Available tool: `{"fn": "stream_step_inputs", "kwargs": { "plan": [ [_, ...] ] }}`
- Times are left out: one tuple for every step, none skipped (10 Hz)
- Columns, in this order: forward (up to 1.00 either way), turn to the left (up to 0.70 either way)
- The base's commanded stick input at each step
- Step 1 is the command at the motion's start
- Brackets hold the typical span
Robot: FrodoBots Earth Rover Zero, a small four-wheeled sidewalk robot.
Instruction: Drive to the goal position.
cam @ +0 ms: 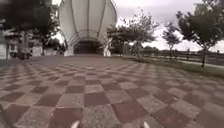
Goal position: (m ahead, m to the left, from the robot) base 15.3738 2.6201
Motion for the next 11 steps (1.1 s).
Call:
{"fn": "stream_step_inputs", "kwargs": {
  "plan": [
    [0.50,0.04],
    [0.50,0.13],
    [0.50,0.07],
    [0.50,0.36],
    [0.50,0.50],
    [0.50,0.50],
    [0.50,0.50],
    [0.50,0.09],
    [0.50,0.07],
    [0.50,0.02],
    [0.50,0.00]
  ]
}}
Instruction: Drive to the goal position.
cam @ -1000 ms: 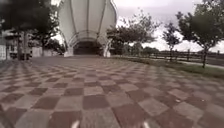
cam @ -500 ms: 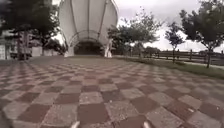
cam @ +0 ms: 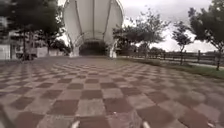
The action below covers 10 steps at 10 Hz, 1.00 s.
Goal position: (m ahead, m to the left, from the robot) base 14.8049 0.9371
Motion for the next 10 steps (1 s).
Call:
{"fn": "stream_step_inputs", "kwargs": {
  "plan": [
    [0.50,0.00],
    [0.50,0.00],
    [0.50,0.00],
    [0.50,0.00],
    [0.50,0.00],
    [0.50,0.00],
    [0.50,0.00],
    [0.50,0.00],
    [0.50,0.00],
    [0.50,0.00]
  ]
}}
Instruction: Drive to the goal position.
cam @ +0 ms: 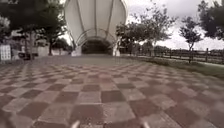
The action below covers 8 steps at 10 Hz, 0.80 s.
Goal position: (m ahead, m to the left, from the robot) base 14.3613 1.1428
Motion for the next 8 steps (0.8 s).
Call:
{"fn": "stream_step_inputs", "kwargs": {
  "plan": [
    [0.50,0.00],
    [0.50,0.00],
    [0.50,0.00],
    [0.50,0.00],
    [0.50,0.00],
    [0.50,0.00],
    [0.50,0.00],
    [0.50,0.00]
  ]
}}
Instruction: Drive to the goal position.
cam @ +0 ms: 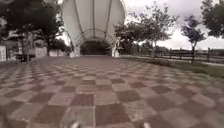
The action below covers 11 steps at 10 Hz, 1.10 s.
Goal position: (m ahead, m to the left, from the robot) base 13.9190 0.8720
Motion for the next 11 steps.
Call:
{"fn": "stream_step_inputs", "kwargs": {
  "plan": [
    [0.50,0.00],
    [0.50,0.00],
    [0.50,0.00],
    [0.50,0.00],
    [0.50,0.00],
    [0.50,0.00],
    [0.50,0.00],
    [0.50,0.00],
    [0.50,0.00],
    [0.50,0.00],
    [0.50,0.00]
  ]
}}
